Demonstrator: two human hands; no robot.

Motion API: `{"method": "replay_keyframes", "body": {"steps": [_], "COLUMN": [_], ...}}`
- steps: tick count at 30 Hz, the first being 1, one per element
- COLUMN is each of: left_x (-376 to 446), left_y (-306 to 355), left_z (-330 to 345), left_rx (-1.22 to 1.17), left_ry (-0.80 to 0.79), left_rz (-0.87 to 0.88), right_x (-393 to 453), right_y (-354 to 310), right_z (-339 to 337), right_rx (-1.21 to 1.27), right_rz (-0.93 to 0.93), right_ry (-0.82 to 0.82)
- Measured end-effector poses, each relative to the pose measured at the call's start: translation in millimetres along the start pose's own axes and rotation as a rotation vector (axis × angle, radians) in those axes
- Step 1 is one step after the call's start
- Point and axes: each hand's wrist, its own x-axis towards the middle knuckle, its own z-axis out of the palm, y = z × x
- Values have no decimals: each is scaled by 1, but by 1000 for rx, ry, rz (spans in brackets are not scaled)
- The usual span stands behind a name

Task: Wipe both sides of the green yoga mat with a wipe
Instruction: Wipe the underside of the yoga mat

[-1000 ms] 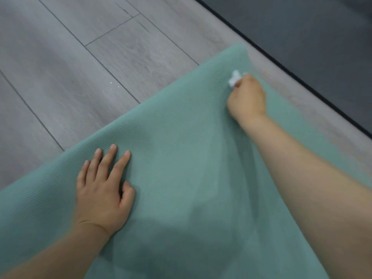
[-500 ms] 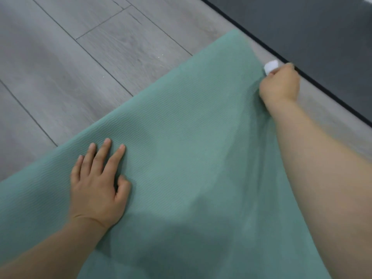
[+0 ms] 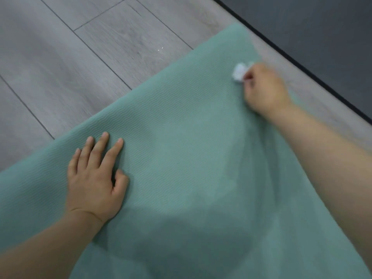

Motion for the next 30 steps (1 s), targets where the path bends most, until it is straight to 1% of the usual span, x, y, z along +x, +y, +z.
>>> {"method": "replay_keyframes", "body": {"steps": [1,2,3,4,5,6,8,9,11,12,13,14,15,16,17,19,20,21,22,23,24,25,26,27,28,30], "left_x": [0,0,0,1,1,1,1,1,1,1,1,2,1,1,1,0,0,1,1,1,0,0,1,1,1,1], "left_y": [0,0,0,0,0,-1,0,-1,0,0,0,0,0,0,0,-1,-1,-1,-2,-2,-2,-2,-2,-2,-2,-1], "left_z": [0,0,0,0,0,-1,-1,0,0,0,0,0,0,1,1,1,1,1,1,1,2,2,2,2,2,1], "left_rx": [0,0,1,2,2,0,-1,2,4,-2,-7,-5,-1,-1,-3,1,1,-2,-3,-2,-2,-2,-2,-2,-1,-2], "left_ry": [0,-1,-4,-7,-11,-11,-12,-12,-9,-6,-3,-2,-2,0,4,2,-3,-6,-7,-5,-1,2,4,4,2,1], "left_rz": [1,1,0,0,-1,-2,-4,-2,1,0,-2,-4,-3,-3,-4,-1,1,3,7,9,8,5,2,2,2,-3], "right_x": [13,16,13,6,-3,-18,-63,-94,-148,-158,-152,-133,-110,-84,-59,-28,-23,-22,-24,-30,-40,-56,-78,-106,-135,-166], "right_y": [25,39,42,34,21,4,-42,-67,-103,-109,-103,-90,-71,-47,-21,29,43,48,41,25,6,-16,-41,-68,-89,-105], "right_z": [-13,-20,-18,-12,-5,4,23,29,32,31,27,24,21,17,10,-13,-22,-24,-21,-15,-5,9,21,29,33,30], "right_rx": [-34,-38,-31,-36,-31,6,133,191,300,284,240,188,135,80,30,-40,-44,-43,-62,-76,-53,3,77,141,212,286], "right_rz": [259,441,520,500,414,280,-57,-230,-563,-714,-830,-855,-779,-607,-368,133,329,451,502,469,359,193,4,-182,-359,-668], "right_ry": [73,122,140,139,131,130,61,-21,-267,-385,-444,-433,-343,-215,-103,53,104,135,137,133,142,139,88,-9,-147,-441]}}
